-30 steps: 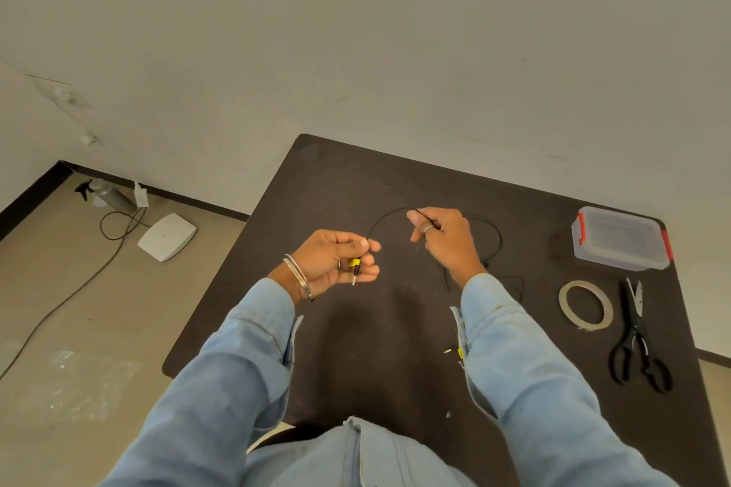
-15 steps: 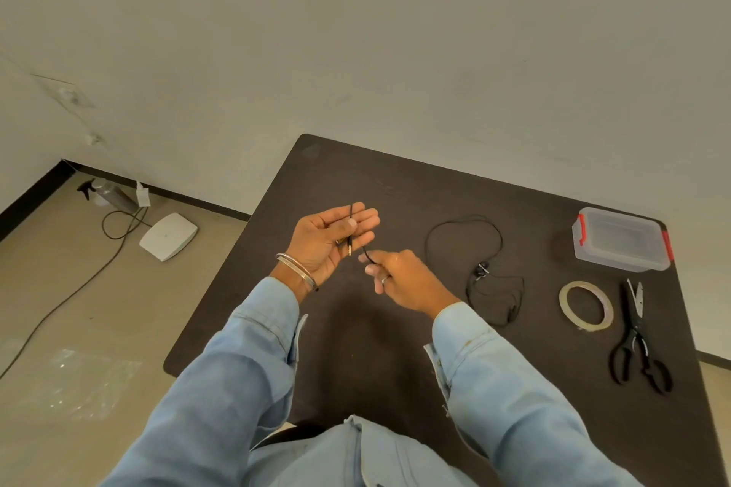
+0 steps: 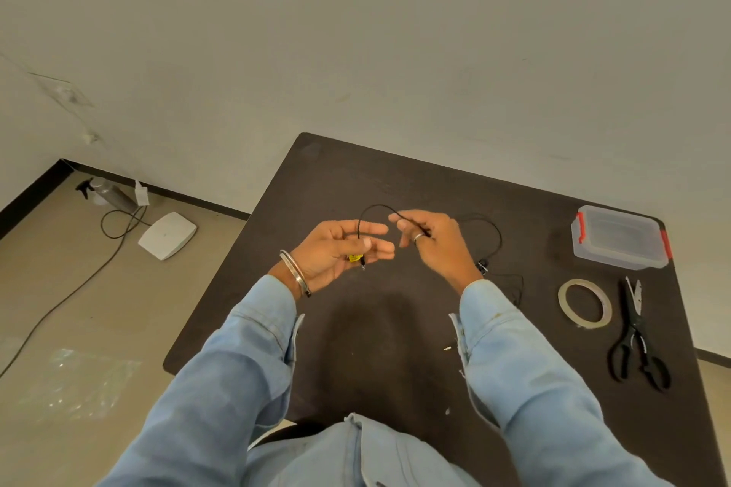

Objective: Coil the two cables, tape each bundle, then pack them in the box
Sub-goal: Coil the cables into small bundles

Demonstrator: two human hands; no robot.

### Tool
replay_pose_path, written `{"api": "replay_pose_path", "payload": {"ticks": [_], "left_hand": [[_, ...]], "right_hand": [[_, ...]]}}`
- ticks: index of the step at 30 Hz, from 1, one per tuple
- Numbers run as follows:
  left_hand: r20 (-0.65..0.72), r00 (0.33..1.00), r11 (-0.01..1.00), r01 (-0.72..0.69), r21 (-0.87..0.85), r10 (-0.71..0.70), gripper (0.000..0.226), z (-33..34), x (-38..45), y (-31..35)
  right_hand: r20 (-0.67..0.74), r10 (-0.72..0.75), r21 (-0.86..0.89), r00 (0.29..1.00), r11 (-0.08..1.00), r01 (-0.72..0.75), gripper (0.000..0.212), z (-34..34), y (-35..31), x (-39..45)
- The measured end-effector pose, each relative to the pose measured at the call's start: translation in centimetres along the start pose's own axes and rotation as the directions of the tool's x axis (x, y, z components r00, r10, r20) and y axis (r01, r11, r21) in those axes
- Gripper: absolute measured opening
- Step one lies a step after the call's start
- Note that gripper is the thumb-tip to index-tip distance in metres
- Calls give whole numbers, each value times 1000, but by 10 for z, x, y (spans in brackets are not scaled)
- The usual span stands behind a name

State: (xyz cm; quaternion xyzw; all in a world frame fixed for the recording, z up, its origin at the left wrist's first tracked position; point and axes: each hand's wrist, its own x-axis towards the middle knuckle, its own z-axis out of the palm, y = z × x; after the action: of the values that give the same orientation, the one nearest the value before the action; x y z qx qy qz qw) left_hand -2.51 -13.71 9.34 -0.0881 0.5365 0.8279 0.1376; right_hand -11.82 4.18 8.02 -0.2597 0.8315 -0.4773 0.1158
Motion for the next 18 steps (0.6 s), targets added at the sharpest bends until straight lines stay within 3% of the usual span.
{"api": "replay_pose_path", "payload": {"ticks": [5,12,18], "left_hand": [[22,999,998,-38,-55,39,33,8,2,2],[-6,999,999,-32,-35,32,32,7,0,4],[-75,995,978,-73,-196,59,32,9,2,5]], "right_hand": [[-64,7,-74,998,997,-12,22,-6,2,11],[-16,31,-90,999,995,-33,23,-4,1,13],[92,45,-148,995,988,-31,22,9,-1,5]]}}
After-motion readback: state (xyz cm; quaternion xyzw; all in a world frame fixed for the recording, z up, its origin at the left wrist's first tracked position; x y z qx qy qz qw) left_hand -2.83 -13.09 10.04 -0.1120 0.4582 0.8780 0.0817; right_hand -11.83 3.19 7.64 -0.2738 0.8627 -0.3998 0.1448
